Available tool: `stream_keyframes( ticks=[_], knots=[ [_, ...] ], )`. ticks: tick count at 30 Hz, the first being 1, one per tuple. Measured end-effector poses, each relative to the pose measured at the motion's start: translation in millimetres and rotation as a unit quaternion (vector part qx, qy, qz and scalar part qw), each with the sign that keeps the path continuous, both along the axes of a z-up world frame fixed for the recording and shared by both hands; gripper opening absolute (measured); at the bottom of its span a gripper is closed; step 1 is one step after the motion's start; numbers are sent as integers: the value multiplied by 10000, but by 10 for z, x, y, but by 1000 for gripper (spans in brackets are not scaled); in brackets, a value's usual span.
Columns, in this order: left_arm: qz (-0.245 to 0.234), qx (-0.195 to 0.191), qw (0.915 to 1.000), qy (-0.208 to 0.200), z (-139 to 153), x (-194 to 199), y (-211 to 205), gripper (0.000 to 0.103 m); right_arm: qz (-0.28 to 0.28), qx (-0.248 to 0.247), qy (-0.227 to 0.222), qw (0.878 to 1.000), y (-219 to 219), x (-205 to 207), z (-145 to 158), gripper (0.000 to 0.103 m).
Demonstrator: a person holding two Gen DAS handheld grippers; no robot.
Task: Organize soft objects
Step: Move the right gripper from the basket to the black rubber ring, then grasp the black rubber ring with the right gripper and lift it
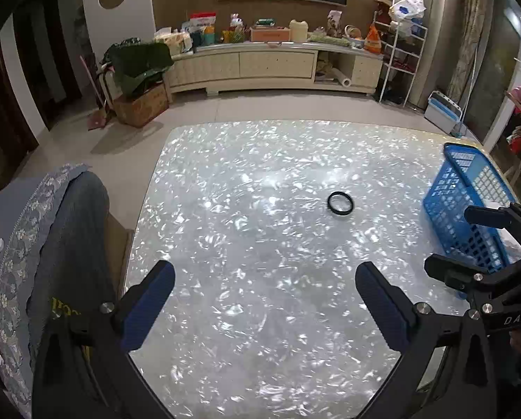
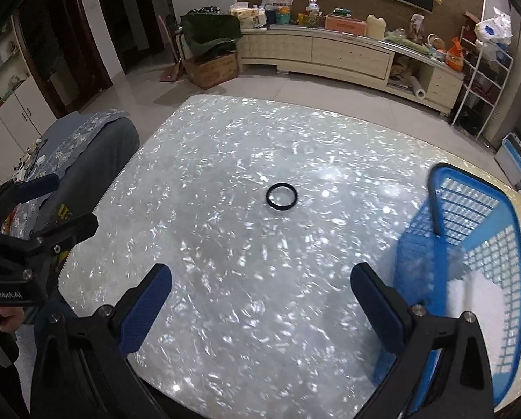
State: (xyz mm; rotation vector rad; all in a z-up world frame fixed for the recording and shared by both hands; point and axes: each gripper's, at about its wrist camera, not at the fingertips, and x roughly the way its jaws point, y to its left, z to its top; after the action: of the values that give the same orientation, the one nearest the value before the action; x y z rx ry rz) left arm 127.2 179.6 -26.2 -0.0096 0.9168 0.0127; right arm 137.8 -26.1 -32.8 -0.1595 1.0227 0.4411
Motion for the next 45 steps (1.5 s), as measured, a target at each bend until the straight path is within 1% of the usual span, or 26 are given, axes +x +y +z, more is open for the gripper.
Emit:
stream_keyframes(
  ticks=[4,8,14,19,22,26,32,37,39,41,44,45],
  knots=[
    [-51,-39,10000,75,-106,111,90,103,30,-11,77,10000,157,105,-96,103],
    [16,-91,9998,200,-215,272,195,103,-49,-138,126,9998,270,222,-205,103],
    [2,-125,9993,341,-381,529,316,103,-264,-102,251,9993,291,456,-346,103],
    [29,-214,9986,478,-555,736,399,103,-442,-116,409,9981,336,668,-519,103],
    [-45,-329,9980,541,-653,846,416,103,-542,-146,491,9972,364,774,-640,103],
    [-84,-275,9977,610,-772,998,438,103,-614,-186,560,9964,397,899,-788,103],
    [-152,-207,9973,682,-916,1180,488,103,-710,-263,550,9956,472,1105,-1003,102],
    [-302,-43,9971,691,-985,1325,461,103,-778,-326,550,9949,509,1260,-1112,95],
    [-322,-36,9971,682,-1000,1358,444,103,-778,-374,565,9947,533,1320,-1173,93],
    [-336,-57,9970,701,-1023,1387,436,103,-788,-402,612,9942,535,1375,-1223,88],
    [-351,-50,9967,728,-1063,1413,425,103,-759,-471,596,9942,520,1429,-1270,77],
    [-355,-52,9966,748,-1080,1419,422,103,-760,-540,577,9940,550,1459,-1300,72]
  ],
)
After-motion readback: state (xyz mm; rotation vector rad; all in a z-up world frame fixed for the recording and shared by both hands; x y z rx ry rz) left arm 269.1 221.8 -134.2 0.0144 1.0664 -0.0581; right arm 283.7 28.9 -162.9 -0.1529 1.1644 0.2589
